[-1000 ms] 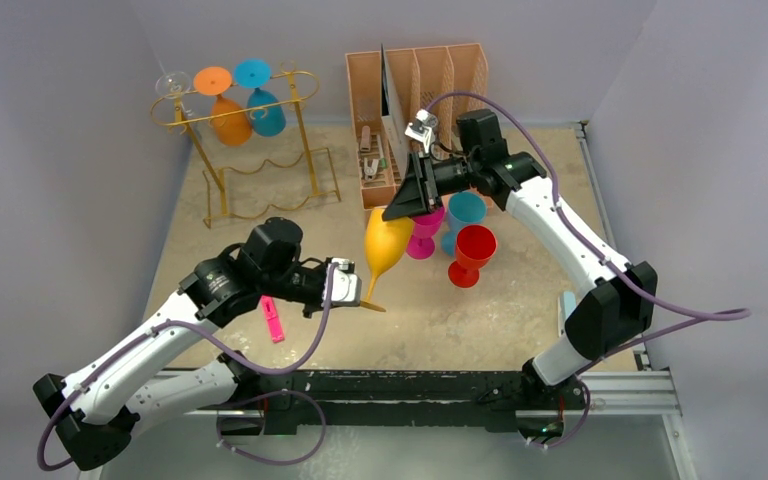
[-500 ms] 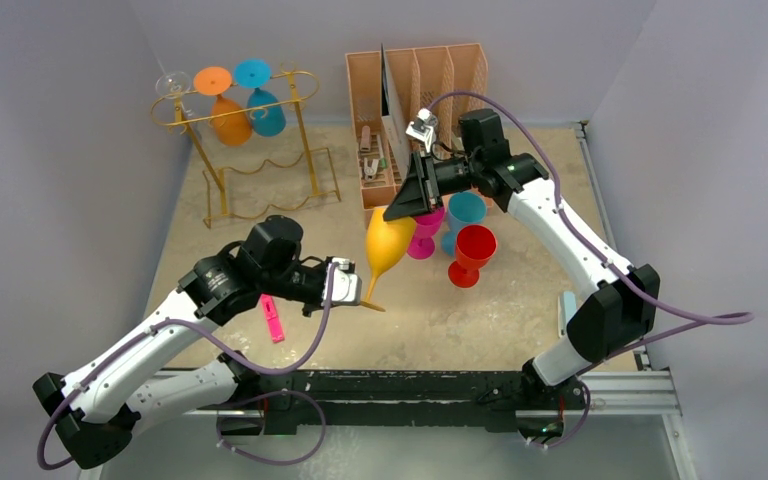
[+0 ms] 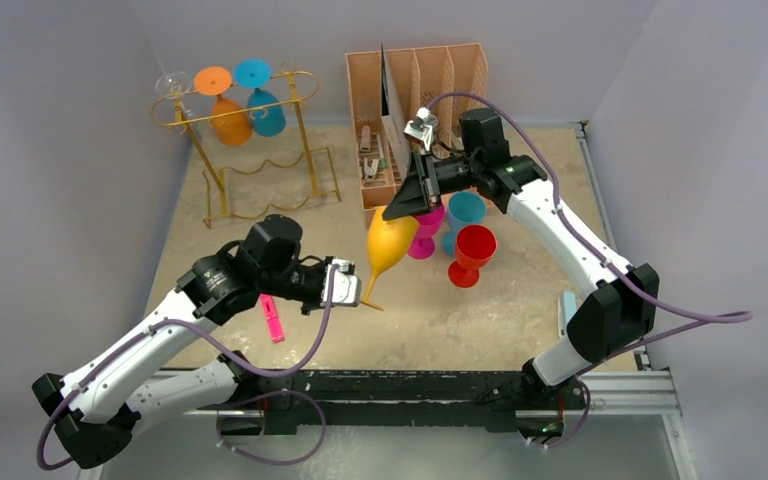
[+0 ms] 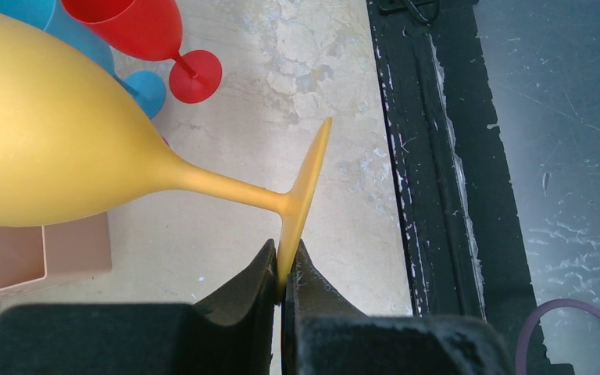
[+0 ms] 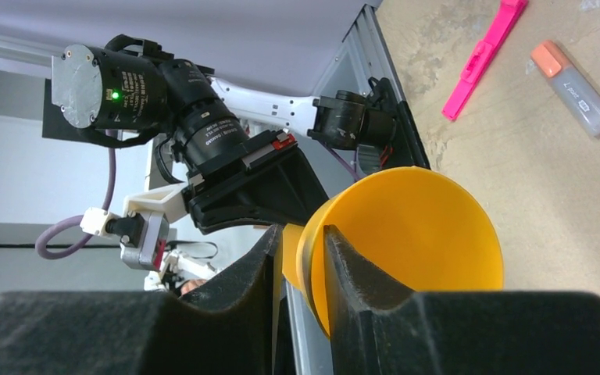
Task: Take the wine glass off the wine glass rack
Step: Place the wine glass at the center of the board.
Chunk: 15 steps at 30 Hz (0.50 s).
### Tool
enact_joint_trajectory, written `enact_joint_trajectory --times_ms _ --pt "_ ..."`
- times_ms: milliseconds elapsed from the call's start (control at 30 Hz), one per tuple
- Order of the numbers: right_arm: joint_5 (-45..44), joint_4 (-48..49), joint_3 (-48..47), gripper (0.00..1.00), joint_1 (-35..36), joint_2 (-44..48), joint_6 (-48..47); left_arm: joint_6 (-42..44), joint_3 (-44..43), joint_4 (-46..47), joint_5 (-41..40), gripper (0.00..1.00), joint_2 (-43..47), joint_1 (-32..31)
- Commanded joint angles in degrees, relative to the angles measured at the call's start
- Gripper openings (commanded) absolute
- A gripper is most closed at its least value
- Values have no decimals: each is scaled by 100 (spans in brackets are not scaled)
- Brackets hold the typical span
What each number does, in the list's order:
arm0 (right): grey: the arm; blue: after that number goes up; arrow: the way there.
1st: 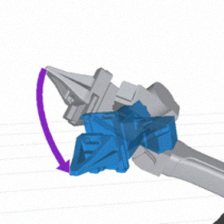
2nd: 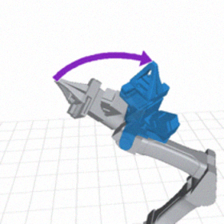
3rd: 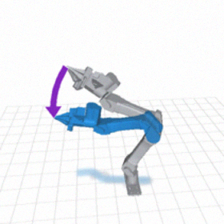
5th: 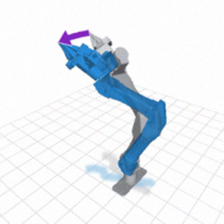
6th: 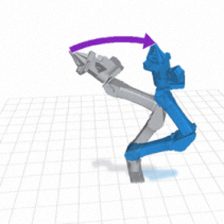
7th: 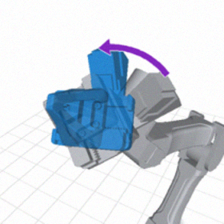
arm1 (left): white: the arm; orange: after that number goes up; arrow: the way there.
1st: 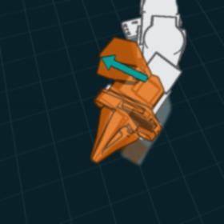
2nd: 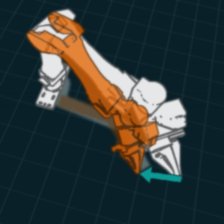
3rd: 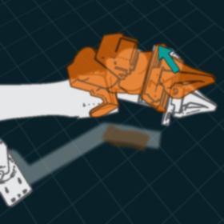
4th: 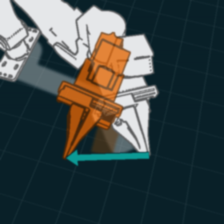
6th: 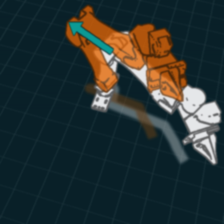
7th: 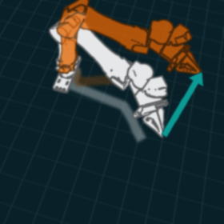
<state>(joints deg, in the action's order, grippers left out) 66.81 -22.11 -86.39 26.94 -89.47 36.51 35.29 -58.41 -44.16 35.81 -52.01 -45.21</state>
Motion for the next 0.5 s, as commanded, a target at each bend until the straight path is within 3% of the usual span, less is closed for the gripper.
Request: enact_joint_trajectory --times_ms 0,267,467 --pt "511 351 96 28 66 325 364 83 -82 289 -241 0 -1 -5" --pt "444 373 131 1 68 342 349 -21 82 329 -274 0 150 -3" --pt "391 322 155 0 66 388 341 -114 150 507 -417 0 301 2"
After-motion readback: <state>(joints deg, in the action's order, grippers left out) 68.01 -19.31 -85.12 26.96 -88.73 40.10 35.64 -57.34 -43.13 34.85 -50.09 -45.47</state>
